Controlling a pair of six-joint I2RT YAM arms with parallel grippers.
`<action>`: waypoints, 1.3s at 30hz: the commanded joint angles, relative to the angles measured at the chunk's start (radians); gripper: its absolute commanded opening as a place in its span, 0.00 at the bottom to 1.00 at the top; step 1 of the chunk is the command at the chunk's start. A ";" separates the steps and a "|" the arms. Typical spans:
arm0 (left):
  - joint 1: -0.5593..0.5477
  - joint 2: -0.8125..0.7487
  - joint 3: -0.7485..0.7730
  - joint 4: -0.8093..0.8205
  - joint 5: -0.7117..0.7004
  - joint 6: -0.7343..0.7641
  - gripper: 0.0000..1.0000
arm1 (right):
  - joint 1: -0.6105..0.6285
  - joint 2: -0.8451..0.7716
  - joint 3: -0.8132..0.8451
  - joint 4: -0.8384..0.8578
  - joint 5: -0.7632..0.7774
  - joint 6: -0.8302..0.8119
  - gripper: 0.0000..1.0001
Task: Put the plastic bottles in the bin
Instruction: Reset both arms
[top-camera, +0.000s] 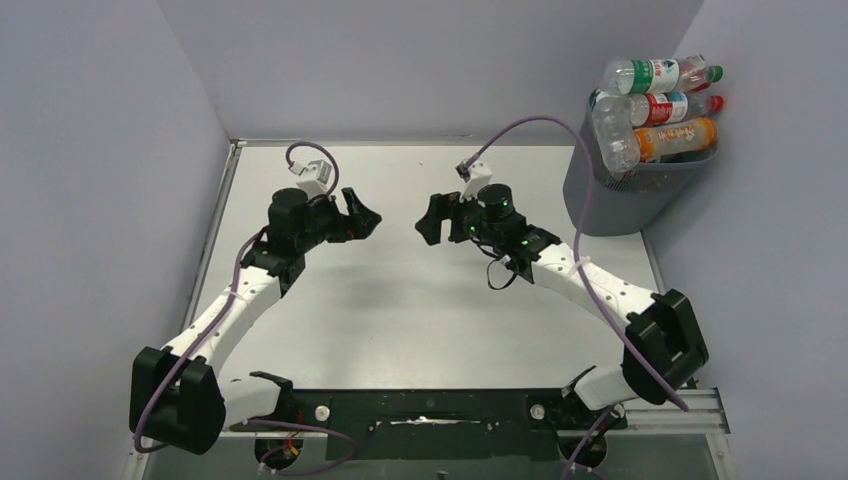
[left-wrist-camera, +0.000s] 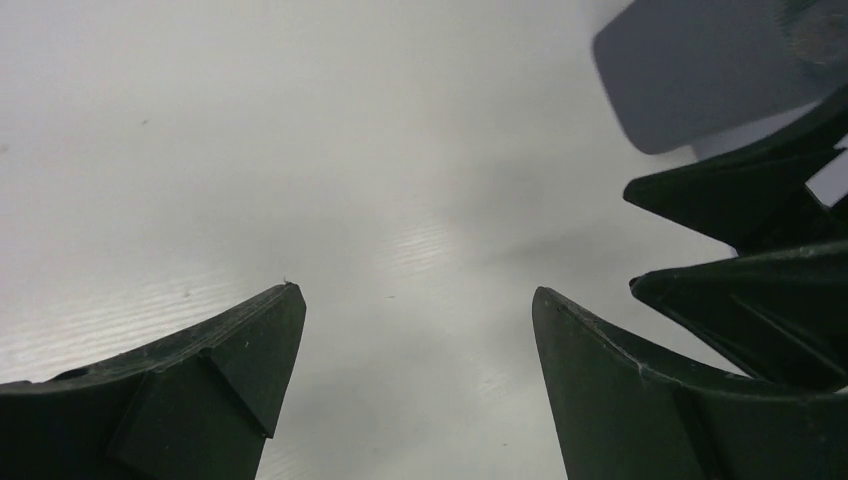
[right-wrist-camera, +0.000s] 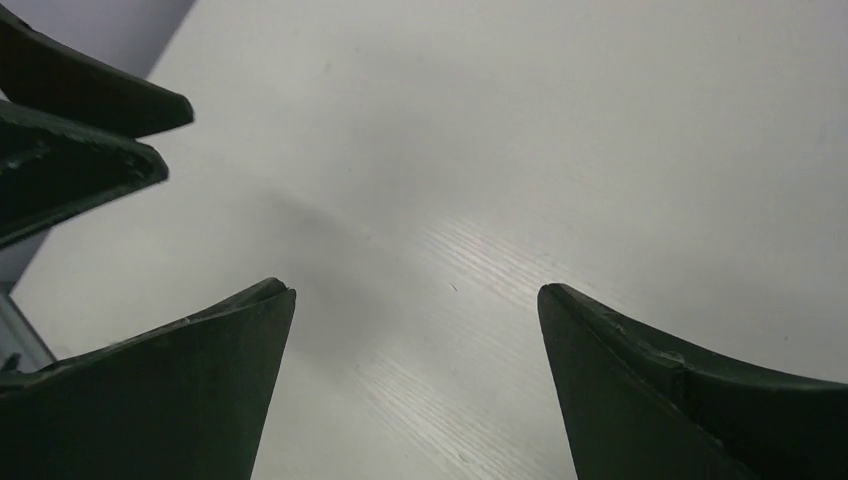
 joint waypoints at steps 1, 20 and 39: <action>0.004 0.030 -0.077 0.057 -0.220 -0.012 0.85 | 0.016 0.065 -0.069 0.211 0.126 -0.072 0.98; 0.273 0.230 -0.290 0.496 -0.319 0.093 0.85 | -0.606 -0.142 -0.558 0.584 0.270 -0.147 0.98; 0.363 0.312 -0.356 0.805 -0.377 0.345 0.86 | -0.683 0.003 -0.623 0.880 0.461 -0.355 0.98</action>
